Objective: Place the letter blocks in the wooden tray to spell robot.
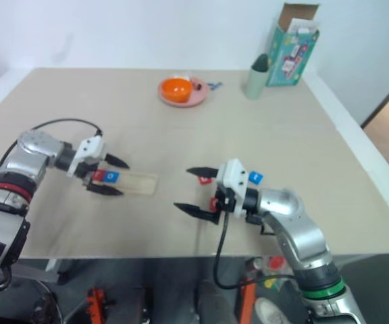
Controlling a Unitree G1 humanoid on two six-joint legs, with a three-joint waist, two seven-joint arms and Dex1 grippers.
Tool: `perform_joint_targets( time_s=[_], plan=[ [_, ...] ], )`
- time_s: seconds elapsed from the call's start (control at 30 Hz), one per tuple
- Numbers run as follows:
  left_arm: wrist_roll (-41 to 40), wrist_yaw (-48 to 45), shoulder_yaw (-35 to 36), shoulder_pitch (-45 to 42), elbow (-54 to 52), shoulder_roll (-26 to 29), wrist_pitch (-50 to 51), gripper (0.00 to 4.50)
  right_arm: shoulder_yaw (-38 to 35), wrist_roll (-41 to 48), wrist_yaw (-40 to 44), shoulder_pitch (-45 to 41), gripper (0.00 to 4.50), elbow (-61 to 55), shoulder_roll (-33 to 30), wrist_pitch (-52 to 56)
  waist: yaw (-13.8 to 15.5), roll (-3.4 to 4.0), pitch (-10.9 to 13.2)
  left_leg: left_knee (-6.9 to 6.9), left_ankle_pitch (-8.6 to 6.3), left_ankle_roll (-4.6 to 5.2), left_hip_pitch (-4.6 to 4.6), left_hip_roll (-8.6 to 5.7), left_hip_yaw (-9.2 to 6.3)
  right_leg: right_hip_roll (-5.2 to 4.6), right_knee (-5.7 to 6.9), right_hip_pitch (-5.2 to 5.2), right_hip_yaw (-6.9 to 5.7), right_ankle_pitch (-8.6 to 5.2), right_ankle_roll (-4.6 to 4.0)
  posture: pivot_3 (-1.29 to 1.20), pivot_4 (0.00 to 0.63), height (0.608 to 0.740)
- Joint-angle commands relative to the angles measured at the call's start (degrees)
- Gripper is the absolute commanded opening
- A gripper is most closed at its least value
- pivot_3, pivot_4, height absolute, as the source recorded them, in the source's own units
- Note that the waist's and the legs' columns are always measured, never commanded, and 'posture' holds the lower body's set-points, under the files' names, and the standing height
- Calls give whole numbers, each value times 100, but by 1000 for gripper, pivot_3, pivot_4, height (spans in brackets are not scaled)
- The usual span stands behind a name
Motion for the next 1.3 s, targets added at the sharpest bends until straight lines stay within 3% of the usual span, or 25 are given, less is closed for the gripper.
perform_joint_targets(
  time_s=[0.03, 0.5, 0.63, 0.9, 1.3],
  plan=[
    [199, -71, 104, -236, 248, -68, -197, 4500, -100, 21, -61, 48, 4459, -327, -53, -19, 8, 0, 0, 1, 0, 0, 0, 0, -1, 0, 2, 0, -1, 0, 0, 0, 150, 740],
    [926, 334, 498, -324, 841, -364, -347, 4500, -158, 62, -266, 288, 4459, -613, -139, 118, 52, -1, 0, 29, 0, 0, -1, -1, -4, 0, 6, 11, 1, 4, 0, 0, 150, 740],
    [1006, 350, 639, -324, 896, -392, -263, 3380, -159, 62, -275, 311, 4500, -640, -161, 132, 52, -1, 0, 32, 0, 0, 0, -1, -2, 1, 6, 11, 3, 7, -1, 0, 150, 740],
    [1036, 112, 825, -289, 785, -395, -134, 587, -80, 21, -236, 316, 4500, -621, -165, 137, 55, -1, 0, 30, 0, 0, -2, 0, -4, 1, 7, 10, 1, 7, 2, 0, 150, 740],
    [1215, 176, 831, -252, 645, -400, -111, 495, 33, -23, -140, 163, 4500, -459, -87, 101, 56, -1, 0, 30, 0, 0, -1, 0, -4, 2, 7, 10, 1, 8, 2, 0, 150, 740]
  ],
)
